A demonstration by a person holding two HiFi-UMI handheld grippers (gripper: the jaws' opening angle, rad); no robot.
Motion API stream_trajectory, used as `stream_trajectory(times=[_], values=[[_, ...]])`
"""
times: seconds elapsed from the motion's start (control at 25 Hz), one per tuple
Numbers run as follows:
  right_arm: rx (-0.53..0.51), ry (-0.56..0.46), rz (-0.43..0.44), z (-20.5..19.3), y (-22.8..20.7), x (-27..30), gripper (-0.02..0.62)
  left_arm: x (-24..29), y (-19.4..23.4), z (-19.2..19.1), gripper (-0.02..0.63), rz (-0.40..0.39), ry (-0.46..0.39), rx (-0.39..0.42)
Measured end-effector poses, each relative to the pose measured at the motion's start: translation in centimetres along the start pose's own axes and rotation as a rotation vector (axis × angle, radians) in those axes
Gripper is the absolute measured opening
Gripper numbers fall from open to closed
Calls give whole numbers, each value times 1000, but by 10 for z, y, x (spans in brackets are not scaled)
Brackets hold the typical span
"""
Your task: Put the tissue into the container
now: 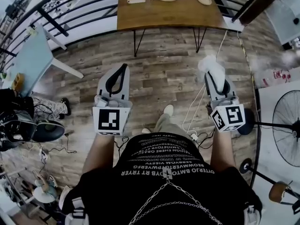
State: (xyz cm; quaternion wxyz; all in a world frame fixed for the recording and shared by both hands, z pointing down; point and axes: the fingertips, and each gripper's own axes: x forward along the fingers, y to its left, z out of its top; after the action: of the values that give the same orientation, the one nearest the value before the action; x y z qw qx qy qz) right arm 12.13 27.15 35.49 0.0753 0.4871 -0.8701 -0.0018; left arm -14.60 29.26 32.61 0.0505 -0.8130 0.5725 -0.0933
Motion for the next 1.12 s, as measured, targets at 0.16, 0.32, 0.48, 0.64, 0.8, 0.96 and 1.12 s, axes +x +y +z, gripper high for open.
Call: stream_trajectory(times=[0.16, 0.32, 0.48, 0.64, 0.8, 0.96, 1.12], values=[[-1, -6, 15, 3, -25, 30, 118, 39, 1, -1, 25, -1, 12, 0], [3, -10, 27, 5, -55, 54, 118, 78, -1, 2, 25, 5, 17, 5], [14, -14, 40, 5, -82, 73, 118, 112, -2, 8, 25, 13, 19, -2], [21, -21, 65, 5, -108, 87, 118, 144, -12, 19, 25, 20, 22, 23], [24, -28, 84, 6, -135, 97, 118, 171, -23, 31, 25, 32, 12, 29], [17, -39, 104, 8, -157, 106, 118, 186, -28, 37, 25, 53, 13, 19], [34, -42, 122, 4, -168, 116, 118, 193, -26, 31, 25, 76, 38, 18]])
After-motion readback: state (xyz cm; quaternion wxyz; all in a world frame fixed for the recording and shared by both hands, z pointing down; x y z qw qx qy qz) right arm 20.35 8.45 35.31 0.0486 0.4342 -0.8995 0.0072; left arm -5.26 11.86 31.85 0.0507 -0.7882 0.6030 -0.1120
